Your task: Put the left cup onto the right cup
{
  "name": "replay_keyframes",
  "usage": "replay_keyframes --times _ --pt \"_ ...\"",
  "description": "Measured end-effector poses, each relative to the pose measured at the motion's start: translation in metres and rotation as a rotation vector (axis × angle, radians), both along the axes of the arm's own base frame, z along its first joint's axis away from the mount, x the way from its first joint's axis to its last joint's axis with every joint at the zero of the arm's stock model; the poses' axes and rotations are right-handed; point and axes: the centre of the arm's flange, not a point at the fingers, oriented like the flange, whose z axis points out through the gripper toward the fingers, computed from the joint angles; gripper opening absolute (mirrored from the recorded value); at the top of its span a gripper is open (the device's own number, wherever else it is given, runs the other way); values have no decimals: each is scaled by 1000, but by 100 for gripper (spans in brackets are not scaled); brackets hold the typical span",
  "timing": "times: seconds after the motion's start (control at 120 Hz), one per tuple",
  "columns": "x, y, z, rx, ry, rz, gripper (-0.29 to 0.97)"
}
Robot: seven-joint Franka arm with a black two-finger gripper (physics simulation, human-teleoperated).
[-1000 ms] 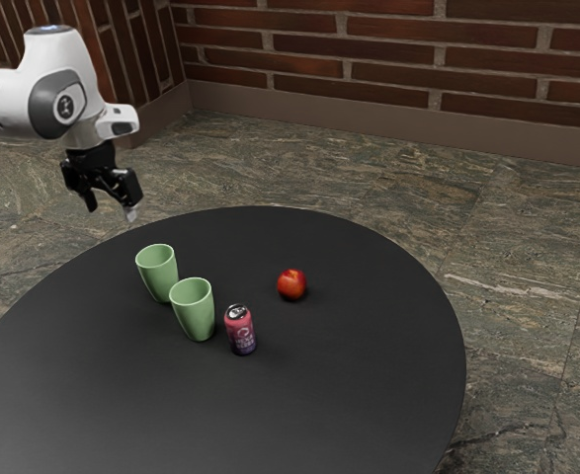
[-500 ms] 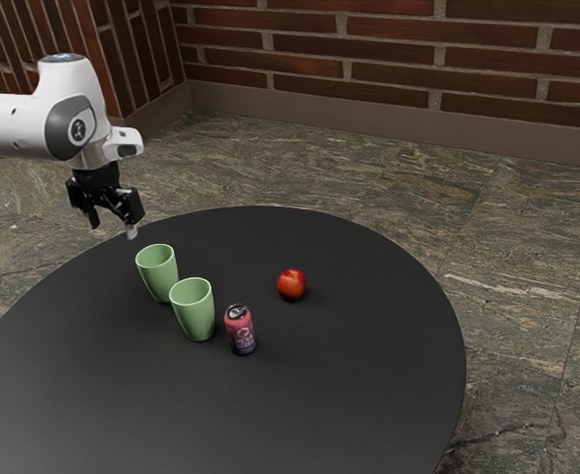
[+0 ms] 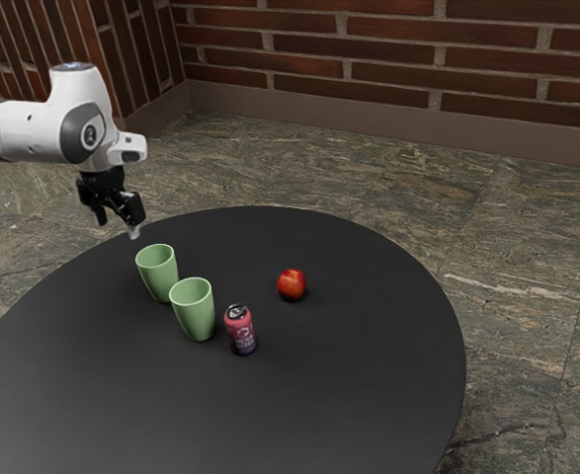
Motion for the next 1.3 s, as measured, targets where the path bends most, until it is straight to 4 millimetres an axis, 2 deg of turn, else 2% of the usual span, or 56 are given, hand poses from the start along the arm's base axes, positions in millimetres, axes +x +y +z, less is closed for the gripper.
replay_keyframes --times 0.3,0.492,0.708,1.133,1.3 --pt "19 5 -22 3 -10 -98 66" --pt "35 0 -35 -7 -13 -147 66" --pt "38 -1 -52 -24 3 -175 66" --pt "38 -4 -76 -61 22 -180 66" --pt "39 -6 -82 -64 31 -181 59"
